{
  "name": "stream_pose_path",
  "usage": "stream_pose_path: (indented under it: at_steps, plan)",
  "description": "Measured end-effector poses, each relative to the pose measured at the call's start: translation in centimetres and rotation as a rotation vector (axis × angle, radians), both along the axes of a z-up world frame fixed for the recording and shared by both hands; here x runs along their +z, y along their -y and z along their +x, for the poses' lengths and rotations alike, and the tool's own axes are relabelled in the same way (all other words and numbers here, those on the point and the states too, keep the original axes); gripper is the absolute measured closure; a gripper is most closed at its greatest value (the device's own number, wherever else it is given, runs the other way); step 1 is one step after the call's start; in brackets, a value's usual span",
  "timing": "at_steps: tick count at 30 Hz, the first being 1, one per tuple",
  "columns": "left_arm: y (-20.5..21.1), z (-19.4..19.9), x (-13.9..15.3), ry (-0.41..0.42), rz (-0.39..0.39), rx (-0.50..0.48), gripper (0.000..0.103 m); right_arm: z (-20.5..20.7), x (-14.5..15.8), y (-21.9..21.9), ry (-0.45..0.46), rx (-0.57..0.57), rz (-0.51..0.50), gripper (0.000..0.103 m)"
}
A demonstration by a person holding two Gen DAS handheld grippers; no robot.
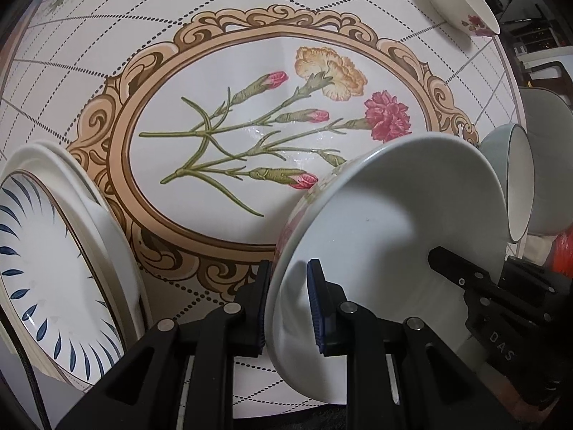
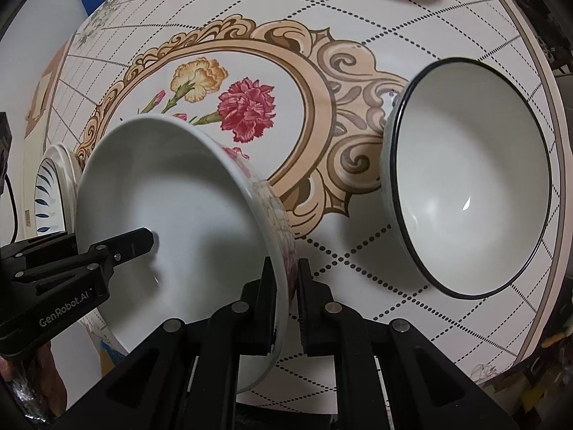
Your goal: Organize plates and bowls
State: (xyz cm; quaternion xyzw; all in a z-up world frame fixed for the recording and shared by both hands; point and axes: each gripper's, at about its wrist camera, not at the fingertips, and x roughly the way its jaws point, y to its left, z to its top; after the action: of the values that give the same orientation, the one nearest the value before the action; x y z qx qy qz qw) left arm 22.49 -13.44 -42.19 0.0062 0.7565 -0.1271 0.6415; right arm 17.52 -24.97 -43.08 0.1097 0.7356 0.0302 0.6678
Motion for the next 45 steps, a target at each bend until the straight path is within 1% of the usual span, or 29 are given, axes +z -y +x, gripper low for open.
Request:
stream_pose_path:
  at_steps: [1, 3, 6, 8, 10, 11, 12, 13, 15, 17, 19, 20, 21, 23, 25, 27, 29, 32, 33, 35, 37, 40, 43, 45]
  plan:
    - [0.9, -0.2, -0.3, 0.001, -0.001, 0.0, 0.086, -0.3, 0.1, 0.3, 0.002, 0.001, -0.002, 0.092]
    - [0.6, -0.4, 0.0, 0.003, -0.003, -0.003, 0.086, -0.1, -0.2, 0.4, 0.003, -0.001, -0.006, 0.092]
    - [0.3, -0.5, -0.3, 0.003, -0.011, 0.003, 0.086, -0.1, -0.5, 0.8, 0.0, -0.007, -0.014, 0.092]
    - [-0.2, -0.5, 0.0, -0.003, -0.018, 0.011, 0.084, -0.1, -0.4, 0.8, 0.008, -0.02, -0.018, 0.092]
    - [-0.7, -0.4, 0.4, -0.02, -0.024, 0.031, 0.079, -0.2, 0.5, 1.3, 0.021, -0.026, -0.021, 0.09]
    - [-0.9, -0.3, 0.6, -0.024, -0.024, 0.035, 0.077, 0.2, 0.9, 1.5, 0.028, -0.027, -0.024, 0.084]
    - [-1.2, -0.3, 1.0, -0.023, -0.025, 0.038, 0.076, 0.2, 1.3, 1.7, 0.032, -0.028, -0.025, 0.072]
    - [-1.6, -0.3, 1.7, -0.014, -0.029, 0.044, 0.072, -0.1, 1.9, 1.9, 0.037, -0.029, -0.027, 0.065]
    - [-2.2, -0.3, 3.4, 0.03, -0.023, 0.04, 0.061, -0.8, 3.2, 2.4, 0.05, -0.033, -0.033, 0.042]
    - [-2.6, -0.3, 5.4, 0.083, -0.021, 0.03, 0.028, -1.9, 5.0, 3.4, 0.08, -0.047, -0.03, 0.035]
    - [-2.5, -0.1, 7.9, 0.15, -0.027, 0.012, 0.018, -3.1, 7.0, 4.9, 0.106, -0.076, -0.025, 0.033]
    - [-2.1, 0.0, 9.2, 0.179, -0.034, -0.004, 0.016, -3.5, 8.1, 5.9, 0.12, -0.1, -0.027, 0.028]
    - [-1.8, 0.1, 10.1, 0.198, -0.04, -0.022, 0.015, -3.9, 9.1, 7.0, 0.137, -0.129, -0.03, 0.02]
    - [0.0, 0.5, 12.3, 0.235, -0.063, -0.077, 0.007, -4.6, 10.7, 8.9, 0.162, -0.18, -0.029, 0.013]
    - [2.7, 1.8, 13.6, 0.249, -0.089, -0.143, 0.006, -5.0, 11.9, 11.2, 0.186, -0.242, -0.038, 0.013]
    - [5.8, 3.1, 14.0, 0.249, -0.089, -0.211, 0.006, -4.5, 12.1, 13.3, 0.187, -0.304, -0.039, 0.013]
    - [8.7, 4.3, 13.2, 0.234, -0.081, -0.261, 0.006, -4.4, 11.6, 16.0, 0.179, -0.367, -0.01, 0.013]
    - [13.4, 5.9, 11.1, 0.158, -0.067, -0.327, 0.006, -3.5, 10.0, 18.3, 0.157, -0.396, 0.011, 0.013]
    - [15.1, 6.5, 9.6, 0.119, -0.055, -0.353, 0.006, -3.0, 9.1, 18.7, 0.147, -0.4, 0.011, 0.013]
    - [17.1, 7.0, 7.6, 0.071, -0.035, -0.384, 0.006, -2.6, 7.4, 19.8, 0.116, -0.409, 0.03, 0.013]
    - [19.2, 7.1, 5.1, 0.018, -0.019, -0.437, 0.006, -2.0, 5.5, 20.3, 0.089, -0.414, 0.063, 0.013]
    - [21.2, 6.9, 2.4, -0.037, 0.003, -0.493, 0.006, -1.0, 3.6, 20.4, 0.063, -0.401, 0.087, 0.013]
    - [22.5, 6.5, 0.6, -0.092, -0.007, -0.517, 0.006, -0.2, 1.9, 20.5, 0.036, -0.383, 0.103, 0.013]
    - [23.2, 6.4, -0.2, -0.107, -0.002, -0.535, 0.007, 0.0, 1.0, 20.4, 0.027, -0.38, 0.113, 0.014]
